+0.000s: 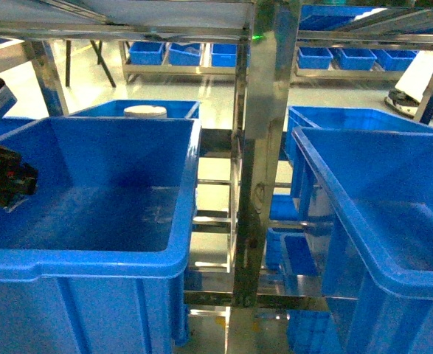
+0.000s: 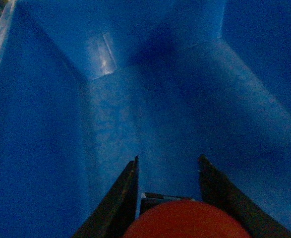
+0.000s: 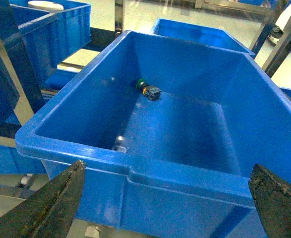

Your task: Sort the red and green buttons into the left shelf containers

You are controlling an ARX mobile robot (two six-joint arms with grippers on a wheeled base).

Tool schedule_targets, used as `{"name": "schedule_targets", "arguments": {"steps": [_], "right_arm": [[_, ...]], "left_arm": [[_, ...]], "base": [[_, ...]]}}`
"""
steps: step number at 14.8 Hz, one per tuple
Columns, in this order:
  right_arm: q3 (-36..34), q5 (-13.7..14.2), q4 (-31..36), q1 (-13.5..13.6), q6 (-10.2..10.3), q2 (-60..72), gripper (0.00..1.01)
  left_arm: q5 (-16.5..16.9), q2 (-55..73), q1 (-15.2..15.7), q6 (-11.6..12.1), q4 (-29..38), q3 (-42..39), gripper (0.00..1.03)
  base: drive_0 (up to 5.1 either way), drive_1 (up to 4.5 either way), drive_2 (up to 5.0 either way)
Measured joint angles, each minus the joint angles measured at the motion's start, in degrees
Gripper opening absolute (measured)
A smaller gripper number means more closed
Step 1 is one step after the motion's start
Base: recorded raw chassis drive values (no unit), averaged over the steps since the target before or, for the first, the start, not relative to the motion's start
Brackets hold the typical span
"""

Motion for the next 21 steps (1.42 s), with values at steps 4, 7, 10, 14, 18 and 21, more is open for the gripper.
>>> {"name": "schedule_targets", "arguments": {"steps": [4,7,10,14,18,21], "right_arm": [[0.00,0.00,0.00,0.00,0.00,0.00,0.98],[0.00,0.00,0.00,0.00,0.00,0.00,0.98],[0.00,0.00,0.00,0.00,0.00,0.00,0.98],[0.00,0.00,0.00,0.00,-0.02,0.00,0.98],[0.00,0.00,-0.02,0.00,0.00,0.02,0.98],[-2.34,1.79,8.79,0.68,1.40,1.18,0.94]], "left_arm": [[1.86,-0.17,-3.21,-2.47,0.39,0.63,0.84],[1.57,-4.79,-2.91,-6.03,3.17,-5.29,0.97],[3.48,-14.99,-3.41,-8.37,4.04,-15.08,0.98],[5.99,-29.55,-5.86,-12.66,8.07,-26.36,0.98],[6.03,-50.60,-3.52,-18.12,4.35,-34.21,0.98],[5.31,-49.75,-3.82,-19.08,5.62,-34.16,0.97]], "base": [[0.0,0.00,0.0],[0.0,0.00,0.0],[0.0,0.00,0.0],[0.0,0.00,0.0],[0.0,0.00,0.0],[0.0,0.00,0.0]]}}
